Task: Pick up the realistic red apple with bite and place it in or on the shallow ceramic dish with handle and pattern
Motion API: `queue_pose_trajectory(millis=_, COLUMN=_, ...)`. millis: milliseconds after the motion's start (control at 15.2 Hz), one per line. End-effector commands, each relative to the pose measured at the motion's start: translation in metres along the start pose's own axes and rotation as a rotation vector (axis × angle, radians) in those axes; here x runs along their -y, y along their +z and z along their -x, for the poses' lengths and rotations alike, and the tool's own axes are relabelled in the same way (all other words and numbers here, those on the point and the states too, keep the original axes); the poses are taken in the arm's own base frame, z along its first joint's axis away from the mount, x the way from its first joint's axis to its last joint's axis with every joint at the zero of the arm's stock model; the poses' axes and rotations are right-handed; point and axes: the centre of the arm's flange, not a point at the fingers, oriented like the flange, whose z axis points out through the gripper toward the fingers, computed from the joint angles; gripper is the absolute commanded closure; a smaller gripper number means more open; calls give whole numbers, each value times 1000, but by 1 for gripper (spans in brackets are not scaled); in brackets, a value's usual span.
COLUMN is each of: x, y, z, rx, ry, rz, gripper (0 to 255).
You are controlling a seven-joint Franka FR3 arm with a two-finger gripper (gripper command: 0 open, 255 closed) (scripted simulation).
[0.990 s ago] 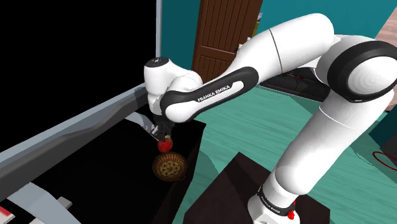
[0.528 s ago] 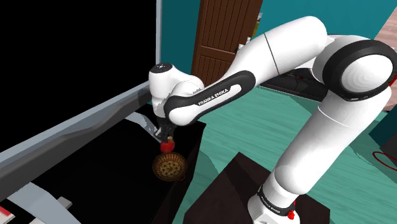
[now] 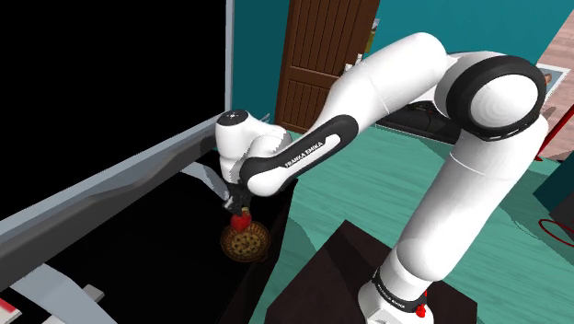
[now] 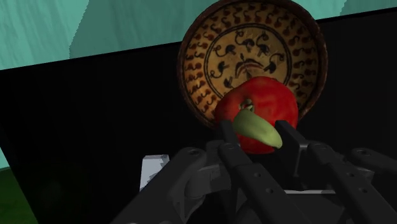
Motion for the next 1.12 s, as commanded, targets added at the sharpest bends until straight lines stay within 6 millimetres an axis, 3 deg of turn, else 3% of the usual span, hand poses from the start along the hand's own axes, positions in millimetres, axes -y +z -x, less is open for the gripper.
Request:
queue_pose_trajectory(millis=0, x=2, y=10, z=1, rx=-1, ry=0, rz=0, gripper=255)
queue_pose_trajectory(millis=330, x=8, y=39, z=1, rx=-1, ry=0, rz=0, gripper=255)
queue_pose_trajectory(millis=858, x=8, y=39, z=1, rx=-1, ry=0, rz=0, gripper=255)
queue_pose_trajectory(millis=924, x=8, y=39, z=1, rx=-1, ry=0, rz=0, gripper=0)
queue_pose_trajectory(millis=1056, x=8, y=39, z=1, rx=-1, ry=0, rz=0, gripper=0)
